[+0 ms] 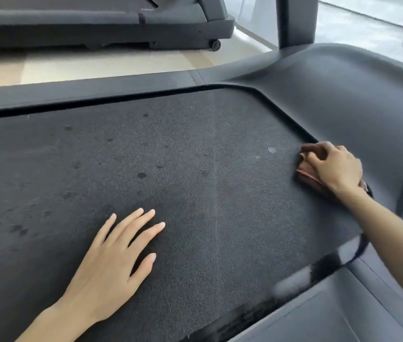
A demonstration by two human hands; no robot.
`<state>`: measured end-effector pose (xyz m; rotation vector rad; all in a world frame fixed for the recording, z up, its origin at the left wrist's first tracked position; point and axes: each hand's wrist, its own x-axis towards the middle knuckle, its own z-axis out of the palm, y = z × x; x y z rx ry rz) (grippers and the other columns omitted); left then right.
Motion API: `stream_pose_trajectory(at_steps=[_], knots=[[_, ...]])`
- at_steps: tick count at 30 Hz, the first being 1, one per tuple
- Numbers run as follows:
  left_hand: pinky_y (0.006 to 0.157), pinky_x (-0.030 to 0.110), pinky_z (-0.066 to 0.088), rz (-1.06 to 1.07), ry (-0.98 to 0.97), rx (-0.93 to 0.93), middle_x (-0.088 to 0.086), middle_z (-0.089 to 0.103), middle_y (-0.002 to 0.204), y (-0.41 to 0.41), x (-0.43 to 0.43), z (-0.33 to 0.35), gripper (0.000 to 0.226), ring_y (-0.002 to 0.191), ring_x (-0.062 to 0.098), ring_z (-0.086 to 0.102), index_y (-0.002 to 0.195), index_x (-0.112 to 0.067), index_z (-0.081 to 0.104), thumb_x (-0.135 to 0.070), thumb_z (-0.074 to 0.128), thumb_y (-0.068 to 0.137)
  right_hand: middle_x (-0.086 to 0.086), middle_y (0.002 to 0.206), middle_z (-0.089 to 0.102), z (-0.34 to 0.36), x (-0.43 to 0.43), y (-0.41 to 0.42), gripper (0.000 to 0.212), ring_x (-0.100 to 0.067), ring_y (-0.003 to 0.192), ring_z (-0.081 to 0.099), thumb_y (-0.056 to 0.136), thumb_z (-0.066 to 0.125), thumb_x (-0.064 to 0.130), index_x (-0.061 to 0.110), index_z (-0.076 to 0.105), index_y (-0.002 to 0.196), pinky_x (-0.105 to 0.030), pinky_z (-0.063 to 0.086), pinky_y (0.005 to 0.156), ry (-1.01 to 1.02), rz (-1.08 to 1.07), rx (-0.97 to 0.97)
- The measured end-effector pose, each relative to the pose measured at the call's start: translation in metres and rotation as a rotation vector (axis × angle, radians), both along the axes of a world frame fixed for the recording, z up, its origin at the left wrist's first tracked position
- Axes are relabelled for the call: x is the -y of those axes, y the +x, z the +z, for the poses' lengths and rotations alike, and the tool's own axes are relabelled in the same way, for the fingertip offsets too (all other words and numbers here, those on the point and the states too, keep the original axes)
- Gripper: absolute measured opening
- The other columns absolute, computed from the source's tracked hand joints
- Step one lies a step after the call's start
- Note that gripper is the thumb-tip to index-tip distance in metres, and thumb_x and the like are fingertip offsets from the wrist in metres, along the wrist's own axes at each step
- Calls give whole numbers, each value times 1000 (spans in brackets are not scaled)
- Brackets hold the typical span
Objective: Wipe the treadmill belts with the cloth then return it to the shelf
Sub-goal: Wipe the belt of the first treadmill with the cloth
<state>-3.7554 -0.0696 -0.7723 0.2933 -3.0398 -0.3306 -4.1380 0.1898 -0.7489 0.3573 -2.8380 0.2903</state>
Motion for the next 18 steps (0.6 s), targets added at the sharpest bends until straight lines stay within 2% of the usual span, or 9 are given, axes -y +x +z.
stream_pose_trajectory(at_steps=[2, 4, 13, 16, 18], knots=[[112, 43, 16, 5, 1, -16, -12, 33, 148, -1, 0, -1, 50, 140, 9, 23, 138, -32, 42, -45, 28, 92, -23, 110, 60, -5, 16, 0, 38, -40, 105, 53, 86, 52, 44, 22, 63, 114, -44, 36, 91, 31, -63, -41], [112, 43, 16, 0, -2, -22, -11, 35, 147, -1, 1, -2, 50, 139, 9, 24, 137, -31, 43, -45, 29, 91, -22, 108, 61, -8, 40, 16, 37, -39, 105, 54, 85, 53, 44, 21, 64, 112, -42, 36, 89, 42, -2, -64], [114, 40, 14, 18, -41, 2, -7, 38, 146, 0, -2, 3, 51, 139, 12, 26, 137, -29, 44, -44, 29, 91, -3, 94, 61, -16, 115, 169, 31, -27, 91, 54, 83, 52, 47, 27, 65, 103, -38, 36, 78, -5, 660, -99], [117, 40, 11, 22, -77, 47, -8, 30, 150, 0, -5, 5, 55, 142, 11, 18, 141, -30, 38, -46, 21, 91, 1, 96, 61, -11, 106, 179, 36, -23, 92, 56, 82, 48, 50, 29, 65, 106, -39, 41, 78, 14, 888, -43], [117, 38, 3, 18, -81, 60, -10, 20, 154, 0, -4, 4, 59, 143, 9, 8, 145, -33, 27, -50, 12, 91, 2, 99, 62, -8, 93, 157, 35, -23, 97, 55, 84, 52, 50, 32, 65, 110, -39, 41, 81, 8, 855, -18]])
